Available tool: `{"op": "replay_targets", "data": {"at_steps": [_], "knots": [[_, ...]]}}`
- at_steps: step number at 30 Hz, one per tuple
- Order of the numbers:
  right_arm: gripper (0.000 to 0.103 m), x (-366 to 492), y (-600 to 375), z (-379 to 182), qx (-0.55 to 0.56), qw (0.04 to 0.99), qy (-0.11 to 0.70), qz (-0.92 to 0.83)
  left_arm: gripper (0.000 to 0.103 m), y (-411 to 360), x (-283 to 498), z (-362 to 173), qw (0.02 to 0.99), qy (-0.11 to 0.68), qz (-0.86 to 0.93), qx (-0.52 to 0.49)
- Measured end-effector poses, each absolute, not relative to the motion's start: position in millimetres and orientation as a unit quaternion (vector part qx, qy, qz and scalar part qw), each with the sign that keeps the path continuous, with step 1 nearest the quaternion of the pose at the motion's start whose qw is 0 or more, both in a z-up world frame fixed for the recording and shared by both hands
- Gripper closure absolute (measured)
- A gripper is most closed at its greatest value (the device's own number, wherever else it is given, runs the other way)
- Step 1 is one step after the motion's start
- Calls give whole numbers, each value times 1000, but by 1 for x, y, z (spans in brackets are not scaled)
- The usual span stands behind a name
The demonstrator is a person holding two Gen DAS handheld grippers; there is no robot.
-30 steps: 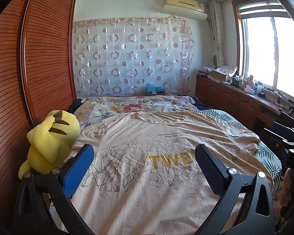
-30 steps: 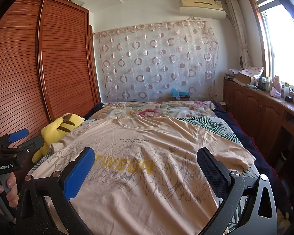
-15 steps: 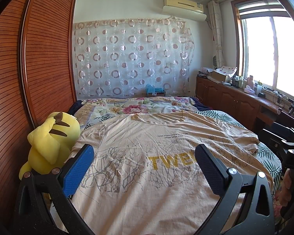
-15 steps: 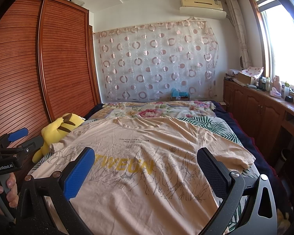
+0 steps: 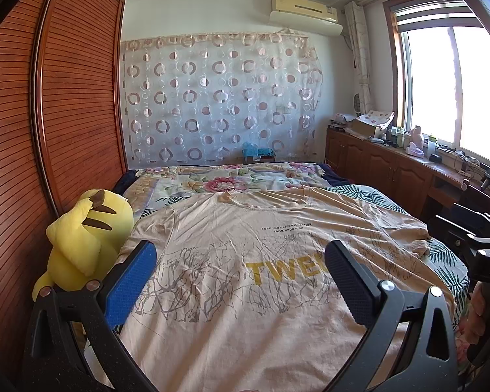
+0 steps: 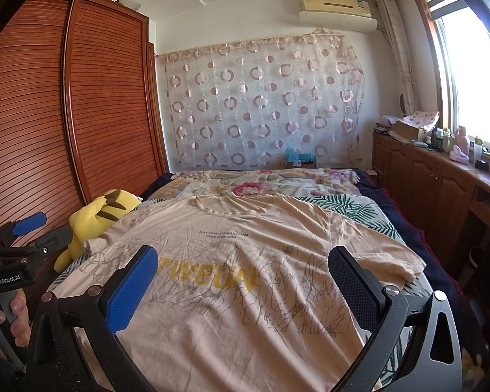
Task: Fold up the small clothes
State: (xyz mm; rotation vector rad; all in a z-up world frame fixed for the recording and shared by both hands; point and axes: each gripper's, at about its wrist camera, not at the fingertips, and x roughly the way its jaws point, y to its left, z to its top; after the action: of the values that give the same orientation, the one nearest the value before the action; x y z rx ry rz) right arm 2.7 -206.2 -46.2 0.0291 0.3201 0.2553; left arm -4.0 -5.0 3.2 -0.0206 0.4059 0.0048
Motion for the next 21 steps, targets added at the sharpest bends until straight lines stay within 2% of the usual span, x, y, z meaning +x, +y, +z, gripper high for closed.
{"op": "replay_targets", "data": {"at_steps": [21], "knots": [[0,2,-206,-45,15,979,159,128,0,-6,-5,2,980,199,3,-8]]}}
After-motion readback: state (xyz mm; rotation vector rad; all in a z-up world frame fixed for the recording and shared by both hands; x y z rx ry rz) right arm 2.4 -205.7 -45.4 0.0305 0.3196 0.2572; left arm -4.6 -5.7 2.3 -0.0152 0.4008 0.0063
